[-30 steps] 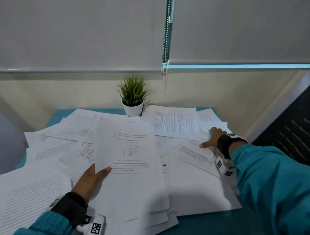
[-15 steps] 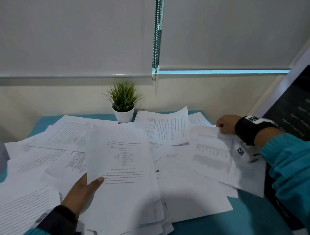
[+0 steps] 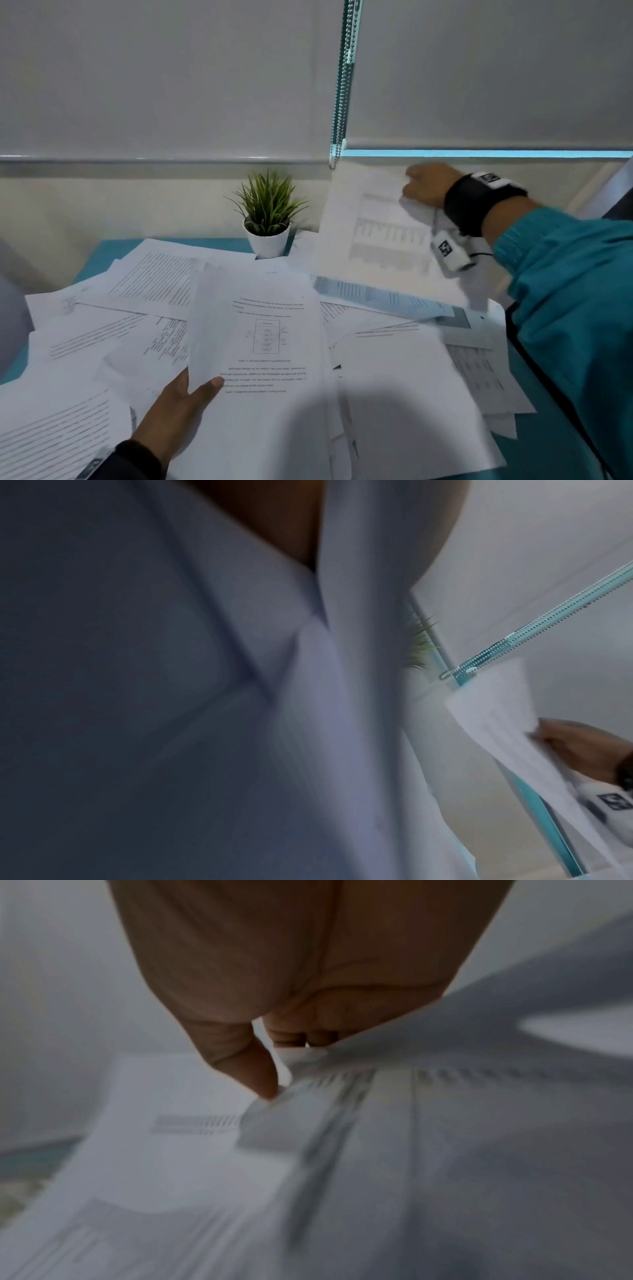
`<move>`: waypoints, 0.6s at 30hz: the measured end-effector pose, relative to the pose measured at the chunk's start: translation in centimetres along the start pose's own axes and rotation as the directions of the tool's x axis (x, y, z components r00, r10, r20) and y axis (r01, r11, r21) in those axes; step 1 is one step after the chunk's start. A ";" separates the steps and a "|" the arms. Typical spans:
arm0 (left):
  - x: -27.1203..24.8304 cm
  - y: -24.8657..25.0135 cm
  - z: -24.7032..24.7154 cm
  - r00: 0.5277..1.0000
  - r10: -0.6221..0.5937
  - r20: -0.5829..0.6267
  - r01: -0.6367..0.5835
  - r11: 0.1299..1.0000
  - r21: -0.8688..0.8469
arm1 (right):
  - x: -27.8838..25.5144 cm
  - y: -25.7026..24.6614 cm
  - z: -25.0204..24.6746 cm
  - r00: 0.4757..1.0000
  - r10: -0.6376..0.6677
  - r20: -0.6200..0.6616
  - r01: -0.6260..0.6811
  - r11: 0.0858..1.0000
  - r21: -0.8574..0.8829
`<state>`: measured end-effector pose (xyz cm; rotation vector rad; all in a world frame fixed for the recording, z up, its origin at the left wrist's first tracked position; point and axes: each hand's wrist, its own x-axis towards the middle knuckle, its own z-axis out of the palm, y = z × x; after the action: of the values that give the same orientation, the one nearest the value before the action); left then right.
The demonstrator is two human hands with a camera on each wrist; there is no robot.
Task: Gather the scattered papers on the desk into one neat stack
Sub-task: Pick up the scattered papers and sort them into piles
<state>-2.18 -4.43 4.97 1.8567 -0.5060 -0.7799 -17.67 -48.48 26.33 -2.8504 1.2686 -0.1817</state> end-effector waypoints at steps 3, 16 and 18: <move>-0.2 0.5 0.2 1.000 0.021 -0.016 -0.021 0.999 0.028 | 1.6 -2.3 5.4 0.986 0.004 0.168 -0.010 0.999 0.033; 2.0 -0.7 -1.1 0.994 -0.109 -0.015 0.110 0.987 0.117 | 8.1 -5.3 19.4 0.911 0.025 0.411 -0.017 1.000 -0.022; 1.9 -0.5 -1.2 0.995 -0.098 -0.010 0.098 0.986 0.134 | 8.3 -5.3 19.6 0.913 0.016 0.408 -0.004 1.000 -0.030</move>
<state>-0.05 -4.67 4.25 2.0198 -0.4775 -0.8251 -6.06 -51.75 8.05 -2.6981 1.1989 0.4160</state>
